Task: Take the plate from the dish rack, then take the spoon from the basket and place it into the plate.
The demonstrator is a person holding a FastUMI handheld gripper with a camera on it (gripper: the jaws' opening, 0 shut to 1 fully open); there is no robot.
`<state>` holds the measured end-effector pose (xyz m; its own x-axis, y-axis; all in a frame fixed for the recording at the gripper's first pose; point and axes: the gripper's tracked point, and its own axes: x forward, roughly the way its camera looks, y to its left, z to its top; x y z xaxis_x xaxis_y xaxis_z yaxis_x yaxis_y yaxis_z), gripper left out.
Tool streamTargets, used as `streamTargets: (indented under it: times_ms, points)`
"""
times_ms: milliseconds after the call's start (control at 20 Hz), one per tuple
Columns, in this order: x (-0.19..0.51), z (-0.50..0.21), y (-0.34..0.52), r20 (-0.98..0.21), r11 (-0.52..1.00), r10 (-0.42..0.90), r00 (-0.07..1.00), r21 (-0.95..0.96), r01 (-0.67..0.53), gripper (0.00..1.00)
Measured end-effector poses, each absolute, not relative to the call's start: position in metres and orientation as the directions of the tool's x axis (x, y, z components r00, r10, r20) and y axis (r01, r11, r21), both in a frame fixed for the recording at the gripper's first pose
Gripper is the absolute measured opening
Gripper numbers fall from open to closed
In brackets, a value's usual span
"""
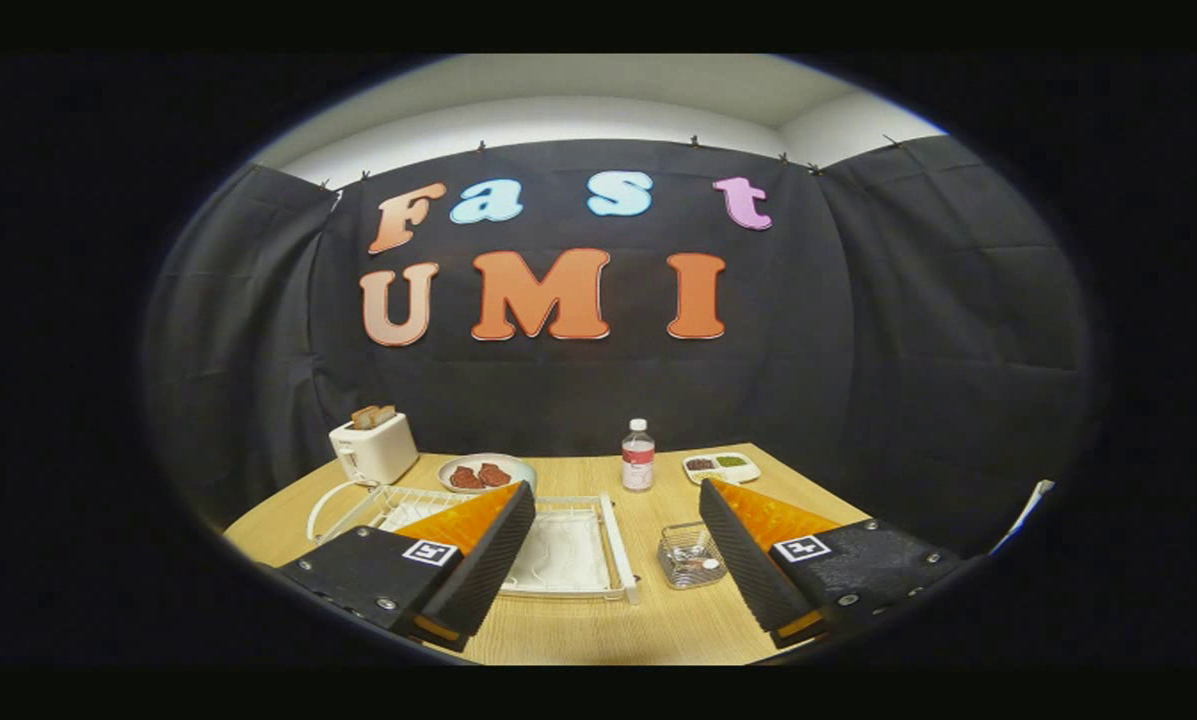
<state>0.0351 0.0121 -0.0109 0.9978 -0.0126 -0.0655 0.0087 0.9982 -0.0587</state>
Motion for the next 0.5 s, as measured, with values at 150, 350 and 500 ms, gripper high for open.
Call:
streamTargets:
  times_ms: [150,350,500]
  points:
    - [0.049,-0.009,0.023,-0.081,0.998,0.007,0.997,-0.063,-0.012,0.99]
    - [0.069,-0.014,0.039,-0.130,0.997,0.037,0.991,-0.059,-0.045,0.99]
    - [0.085,-0.022,0.051,-0.184,0.997,0.053,0.981,-0.052,-0.064,0.99]
